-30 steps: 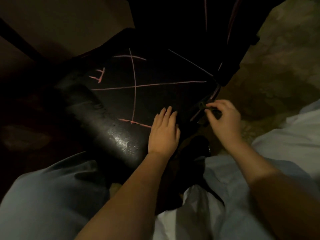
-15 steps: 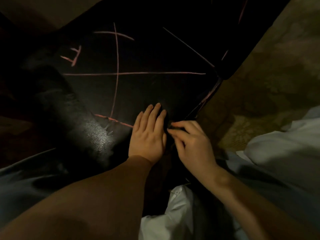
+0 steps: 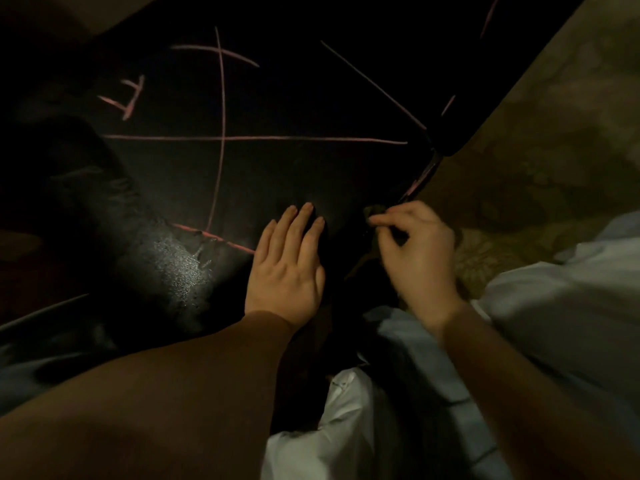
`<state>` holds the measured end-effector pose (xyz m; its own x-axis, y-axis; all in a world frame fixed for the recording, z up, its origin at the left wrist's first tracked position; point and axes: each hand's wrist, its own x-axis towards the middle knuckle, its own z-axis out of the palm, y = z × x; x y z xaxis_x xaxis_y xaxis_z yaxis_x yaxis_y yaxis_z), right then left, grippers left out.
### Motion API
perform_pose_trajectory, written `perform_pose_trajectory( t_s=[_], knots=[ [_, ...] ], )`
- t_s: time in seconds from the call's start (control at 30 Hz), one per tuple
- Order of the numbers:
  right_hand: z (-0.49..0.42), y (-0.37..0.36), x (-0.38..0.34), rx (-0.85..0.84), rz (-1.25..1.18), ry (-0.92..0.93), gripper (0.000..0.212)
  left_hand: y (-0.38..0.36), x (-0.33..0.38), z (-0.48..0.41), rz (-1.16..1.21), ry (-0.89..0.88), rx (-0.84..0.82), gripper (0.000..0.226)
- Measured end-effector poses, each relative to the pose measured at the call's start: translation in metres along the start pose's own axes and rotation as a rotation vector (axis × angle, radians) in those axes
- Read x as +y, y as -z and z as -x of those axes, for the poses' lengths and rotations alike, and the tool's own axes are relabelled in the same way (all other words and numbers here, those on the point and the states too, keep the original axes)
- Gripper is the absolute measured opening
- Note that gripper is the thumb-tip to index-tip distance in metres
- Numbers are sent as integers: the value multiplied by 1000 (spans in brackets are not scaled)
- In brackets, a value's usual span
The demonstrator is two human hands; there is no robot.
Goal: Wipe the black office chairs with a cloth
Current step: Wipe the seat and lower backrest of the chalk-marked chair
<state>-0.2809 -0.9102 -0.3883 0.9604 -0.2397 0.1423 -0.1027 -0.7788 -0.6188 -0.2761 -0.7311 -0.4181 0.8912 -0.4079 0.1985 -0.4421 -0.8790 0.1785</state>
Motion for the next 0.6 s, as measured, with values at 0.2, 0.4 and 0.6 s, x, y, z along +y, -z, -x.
perform_pose_trajectory(
  t_s=[0.2,0.4,0.6],
  knots=[
    [24,-10,-19,-135,26,181,17,0,-4,1,6,-16,14,53],
    [-20,11,19,21,44,-39,17,1,-7,3,4,-23,5,54],
    [6,0,0,-44,41,18,17,0,-9,5,4,-25,-21,55]
  ],
)
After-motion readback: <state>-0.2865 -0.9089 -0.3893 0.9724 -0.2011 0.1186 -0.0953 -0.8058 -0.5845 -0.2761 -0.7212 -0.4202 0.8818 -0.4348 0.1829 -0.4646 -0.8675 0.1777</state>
